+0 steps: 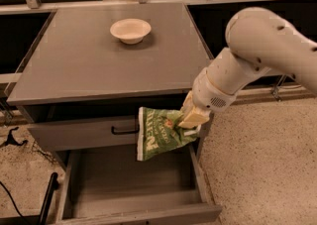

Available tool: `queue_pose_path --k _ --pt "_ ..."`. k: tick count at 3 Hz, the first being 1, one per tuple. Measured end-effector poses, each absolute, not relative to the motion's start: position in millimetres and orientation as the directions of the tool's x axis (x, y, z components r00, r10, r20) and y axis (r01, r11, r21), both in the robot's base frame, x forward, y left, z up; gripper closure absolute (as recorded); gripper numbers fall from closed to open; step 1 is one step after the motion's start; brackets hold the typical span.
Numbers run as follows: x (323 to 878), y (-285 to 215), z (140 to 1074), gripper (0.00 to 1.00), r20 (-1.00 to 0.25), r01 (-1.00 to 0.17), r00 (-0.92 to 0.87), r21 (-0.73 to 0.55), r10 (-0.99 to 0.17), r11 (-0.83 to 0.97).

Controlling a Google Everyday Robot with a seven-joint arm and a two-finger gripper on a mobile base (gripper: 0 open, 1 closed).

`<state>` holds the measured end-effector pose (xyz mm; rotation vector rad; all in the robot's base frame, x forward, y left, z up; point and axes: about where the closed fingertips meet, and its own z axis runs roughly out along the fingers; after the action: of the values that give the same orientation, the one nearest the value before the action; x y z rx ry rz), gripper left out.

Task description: Pick green jalapeno chip bag from middle drawer and place on counter

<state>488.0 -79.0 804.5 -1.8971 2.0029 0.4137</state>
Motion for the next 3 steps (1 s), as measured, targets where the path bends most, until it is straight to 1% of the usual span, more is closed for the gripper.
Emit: queue_pose_path --k 1,2,3 --pt "510 -78 859 1.0 -0.456 -0.984 0.021 -0.166 -0.89 0.062" --pt "536 -78 889 1.0 -0.474 -0.964 0.052 -0.253 -0.879 0.079" --pt "584 -78 910 1.0 -0.494 -0.943 0.06 -0.314 -0.867 0.113"
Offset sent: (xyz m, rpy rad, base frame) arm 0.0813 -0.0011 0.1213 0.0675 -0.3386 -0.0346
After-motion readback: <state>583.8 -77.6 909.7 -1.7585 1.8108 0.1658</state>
